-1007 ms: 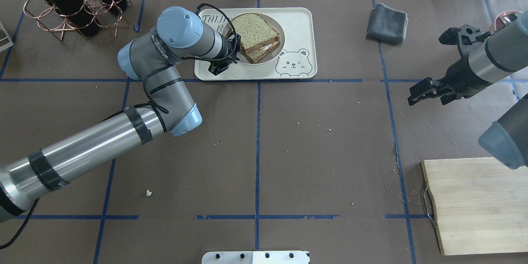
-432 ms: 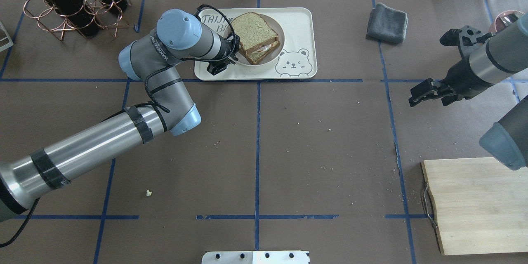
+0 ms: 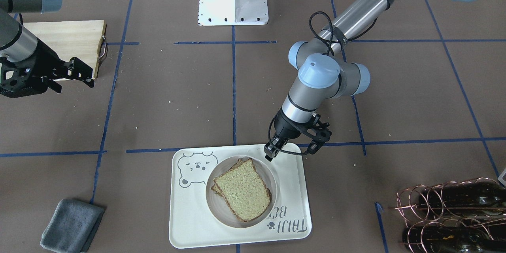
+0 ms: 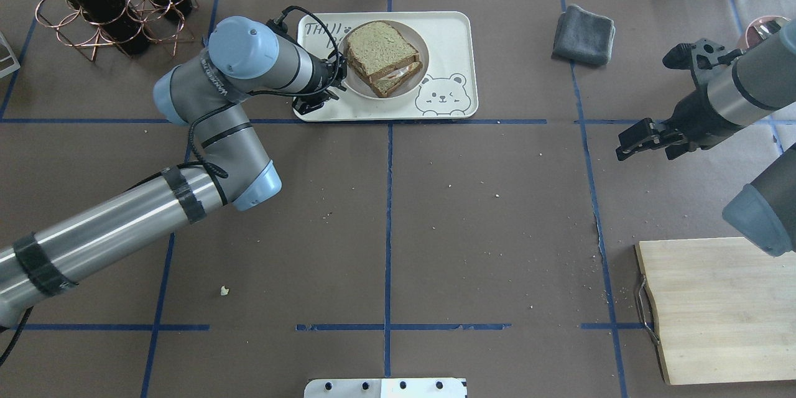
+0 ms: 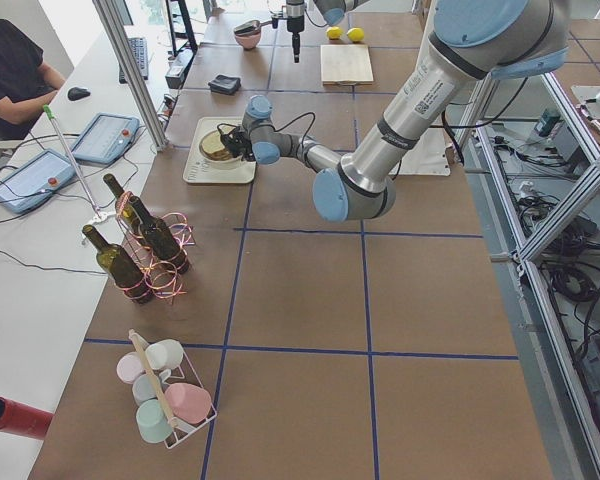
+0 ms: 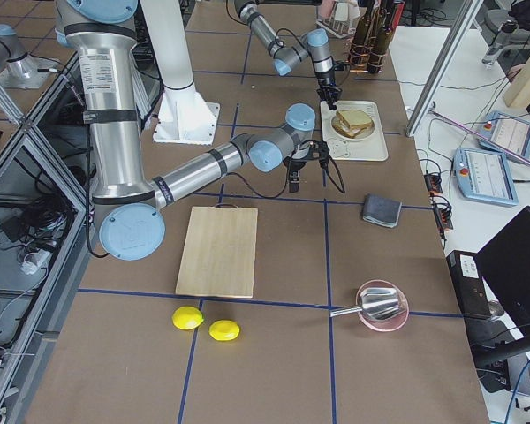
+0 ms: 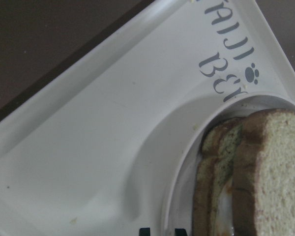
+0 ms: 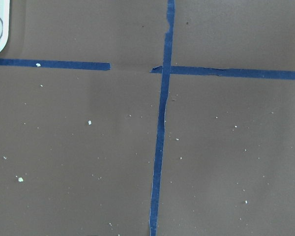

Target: Make sandwich and place on tray

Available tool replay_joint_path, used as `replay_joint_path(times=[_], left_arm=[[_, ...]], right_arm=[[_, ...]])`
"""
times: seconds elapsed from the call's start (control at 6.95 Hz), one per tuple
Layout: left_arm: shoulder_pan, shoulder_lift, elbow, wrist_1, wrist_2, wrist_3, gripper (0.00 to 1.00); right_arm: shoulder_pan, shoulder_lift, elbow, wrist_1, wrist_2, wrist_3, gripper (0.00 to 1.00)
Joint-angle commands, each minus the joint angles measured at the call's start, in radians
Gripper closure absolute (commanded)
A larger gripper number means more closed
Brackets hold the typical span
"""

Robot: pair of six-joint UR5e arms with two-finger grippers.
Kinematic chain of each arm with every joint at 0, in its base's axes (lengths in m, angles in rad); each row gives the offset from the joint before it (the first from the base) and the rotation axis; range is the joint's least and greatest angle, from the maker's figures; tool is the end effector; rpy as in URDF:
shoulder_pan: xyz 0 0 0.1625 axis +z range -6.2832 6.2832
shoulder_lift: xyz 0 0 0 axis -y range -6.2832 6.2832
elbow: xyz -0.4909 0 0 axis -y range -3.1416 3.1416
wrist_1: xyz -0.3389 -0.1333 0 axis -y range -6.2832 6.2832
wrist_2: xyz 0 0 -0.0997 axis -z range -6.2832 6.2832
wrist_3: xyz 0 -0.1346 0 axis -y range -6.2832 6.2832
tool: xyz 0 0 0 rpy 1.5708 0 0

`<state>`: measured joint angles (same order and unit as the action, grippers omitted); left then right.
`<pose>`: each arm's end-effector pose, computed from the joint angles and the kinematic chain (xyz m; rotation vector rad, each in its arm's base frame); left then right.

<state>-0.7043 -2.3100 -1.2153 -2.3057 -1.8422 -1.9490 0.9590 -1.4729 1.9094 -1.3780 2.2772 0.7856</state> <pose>0.5507 -0.5954 0.3654 -0.0606 1.1713 -0.8091 -0.2473 -0.4324 0.5319 0.0223 -0.9083 -0.0605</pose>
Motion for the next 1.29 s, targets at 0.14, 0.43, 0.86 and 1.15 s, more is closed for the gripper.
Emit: replay_joint_path(times=[0.14, 0.43, 0.86, 1.15], left_arm=[[-0.033, 0.336, -0.394, 0.111, -0.081, 0.447, 0.71], [-0.194, 0.543, -0.475, 0.112, -0.220, 0.881, 0.69], [-0.488, 0.753, -0.477, 0.136, -0.317, 1.489, 0.69], [-0.707, 0.755, -0.484, 0.390, -0.474, 1.828, 0.69]], right_arm=[[0.049, -0.007, -0.007, -0.012, 0.007, -0.014, 0.00], [0.177, -0.040, -0.021, -0.088, 0.030, -0.233, 0.00], [0.383, -0.038, -0.029, -0.353, 0.071, -0.648, 0.00], [0.457, -0.038, -0.082, -0.372, 0.108, -0.757, 0.00]])
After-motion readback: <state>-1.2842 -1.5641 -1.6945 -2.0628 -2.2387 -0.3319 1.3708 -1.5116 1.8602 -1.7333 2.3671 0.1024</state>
